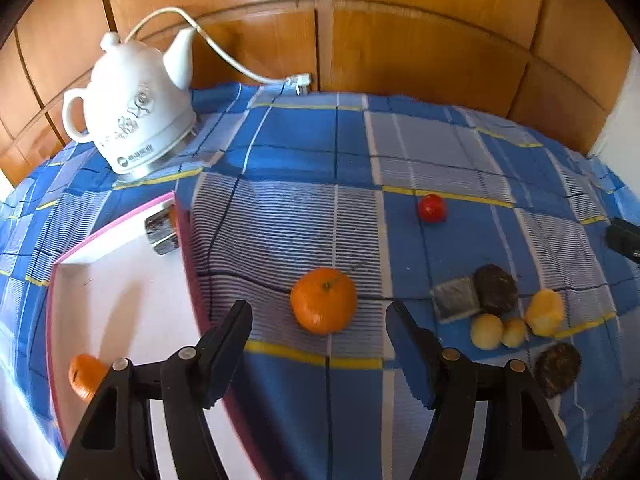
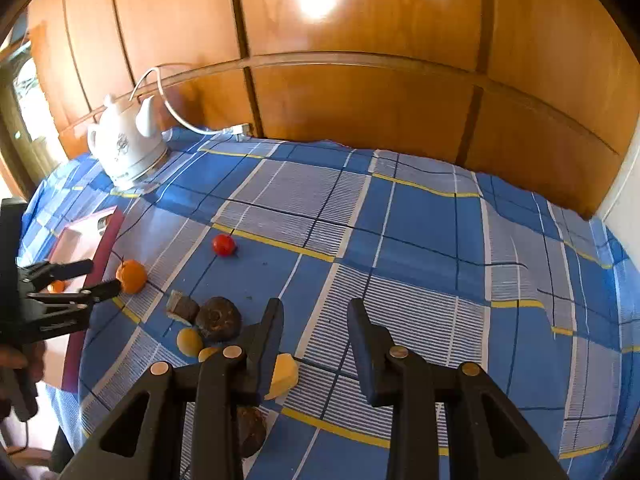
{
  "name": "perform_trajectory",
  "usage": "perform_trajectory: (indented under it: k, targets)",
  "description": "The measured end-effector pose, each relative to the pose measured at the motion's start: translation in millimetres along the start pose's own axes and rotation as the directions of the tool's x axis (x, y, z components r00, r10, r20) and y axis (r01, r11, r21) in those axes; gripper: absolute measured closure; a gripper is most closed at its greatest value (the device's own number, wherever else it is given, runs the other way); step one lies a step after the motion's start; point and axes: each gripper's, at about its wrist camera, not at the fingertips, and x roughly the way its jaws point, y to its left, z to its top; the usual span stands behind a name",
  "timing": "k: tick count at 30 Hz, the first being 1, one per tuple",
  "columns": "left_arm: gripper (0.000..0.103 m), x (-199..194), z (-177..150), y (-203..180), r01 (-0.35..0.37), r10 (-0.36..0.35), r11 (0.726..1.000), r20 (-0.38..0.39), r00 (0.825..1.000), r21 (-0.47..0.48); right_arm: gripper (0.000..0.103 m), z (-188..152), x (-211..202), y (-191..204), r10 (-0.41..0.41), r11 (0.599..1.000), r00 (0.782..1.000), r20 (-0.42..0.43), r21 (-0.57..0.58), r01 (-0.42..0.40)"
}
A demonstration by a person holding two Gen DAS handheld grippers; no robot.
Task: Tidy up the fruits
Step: 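Grasp the stemmed mandarin with the left tool while the right tool approaches a yellow ball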
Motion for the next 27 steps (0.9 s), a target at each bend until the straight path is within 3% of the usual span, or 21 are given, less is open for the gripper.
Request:
perform_trajectory:
  k: [2,4,7,11,14,18,22,25,27]
  targets:
    - [0.033,10,4,-2,0.007,-0.007,1.0,-0.012,1.0,0.007,0.07,1,1,-3,0.014,1.0,1.0,-0.005,0.02,-0.014]
    - [0.063,21,6,-3,0.006,-0.006,1.0,-0.032,0.999,0.02,0.07,1,4,-7,0.033,0.999,0.999,-0.015,0.042,-0.032]
    - [0.064,14,1,0,0.042,-0.042,0.999,-0.012,0.999,-0.009,0.07,2,8,-12,0.048,0.996,0.998,-0.028,0.072,-0.046]
    - [0.064,-13,-18,-9,0.088,-0.089,0.996,0.046,0.995,0.023,0.07,2,12,-20,0.084,0.99,0.995,-0.046,0.115,-0.079]
    - [0.064,-33,-32,-16,0.129,-0.132,0.991,0.078,0.988,0.044,0.07,-1,24,-16,0.154,0.983,0.981,-0.116,0.123,-0.14]
    - [0.064,-51,-52,-24,0.187,-0.191,0.981,0.083,0.978,0.052,0.07,-6,31,-5,0.174,0.983,0.971,-0.162,0.083,-0.162]
    - [0.064,-65,-72,-31,0.225,-0.23,0.972,0.081,0.97,0.065,0.07,-7,28,4,0.259,0.966,0.953,-0.159,0.057,-0.253]
    - [0.064,-76,-86,-31,0.245,-0.25,0.967,0.088,0.964,0.066,0.07,-9,21,26,0.306,0.949,0.94,-0.151,-0.031,-0.314]
    - [0.064,-82,-92,-28,0.25,-0.254,0.967,0.095,0.963,0.057,0.07,-13,22,42,0.286,0.945,0.944,-0.161,-0.113,-0.306]
